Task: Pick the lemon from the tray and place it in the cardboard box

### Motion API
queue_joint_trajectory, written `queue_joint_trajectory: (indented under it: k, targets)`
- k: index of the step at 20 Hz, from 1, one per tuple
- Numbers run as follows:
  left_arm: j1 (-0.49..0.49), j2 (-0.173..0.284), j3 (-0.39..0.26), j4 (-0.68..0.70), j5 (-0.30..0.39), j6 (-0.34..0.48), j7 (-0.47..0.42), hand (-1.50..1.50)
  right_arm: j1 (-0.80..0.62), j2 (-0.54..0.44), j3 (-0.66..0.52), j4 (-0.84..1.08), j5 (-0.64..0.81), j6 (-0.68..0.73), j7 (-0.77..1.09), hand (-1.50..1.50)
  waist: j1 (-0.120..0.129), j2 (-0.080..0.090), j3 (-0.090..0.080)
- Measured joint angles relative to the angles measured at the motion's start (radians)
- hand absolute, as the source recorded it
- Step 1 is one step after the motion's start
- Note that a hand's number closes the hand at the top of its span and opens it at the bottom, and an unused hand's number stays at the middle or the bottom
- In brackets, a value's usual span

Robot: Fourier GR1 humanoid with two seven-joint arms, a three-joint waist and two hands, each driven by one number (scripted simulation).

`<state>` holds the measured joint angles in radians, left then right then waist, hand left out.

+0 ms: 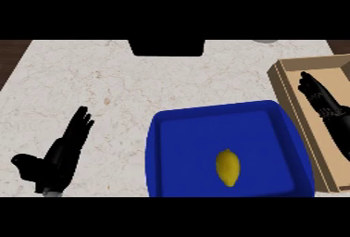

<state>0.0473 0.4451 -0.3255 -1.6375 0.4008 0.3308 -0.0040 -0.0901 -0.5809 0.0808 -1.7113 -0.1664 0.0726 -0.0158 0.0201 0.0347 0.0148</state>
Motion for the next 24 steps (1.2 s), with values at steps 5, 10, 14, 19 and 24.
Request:
queue_joint_trajectory:
  k: [5,10,14,19,24]
  targets:
    - [-0.002,0.001,0.062,-0.012,0.005,0.045,-0.002,0.0,0.124,0.113,-0.13,0.001,-0.037,-0.187,-0.016,1.5,-0.06,-0.034,-0.009]
    - [-0.02,-0.004,0.11,-0.026,0.029,0.069,0.008,0.0,0.318,0.177,-0.213,0.07,0.074,-0.404,-0.012,-1.5,-0.095,-0.037,-0.014]
    - [-0.081,-0.008,0.123,-0.02,0.039,0.069,0.053,0.0,0.458,0.285,-0.197,0.003,0.186,-0.559,-0.13,-1.5,-0.073,-0.037,-0.014]
    - [-0.117,-0.005,0.135,-0.02,0.044,0.049,0.088,0.0,0.625,0.255,-0.118,-0.181,0.331,-0.567,-0.073,-1.5,-0.046,-0.036,-0.016]
    - [-0.13,-0.008,0.131,-0.028,0.038,0.045,0.1,0.0,0.732,0.1,-0.059,-0.328,0.409,-0.415,0.123,-1.5,-0.029,-0.032,-0.019]
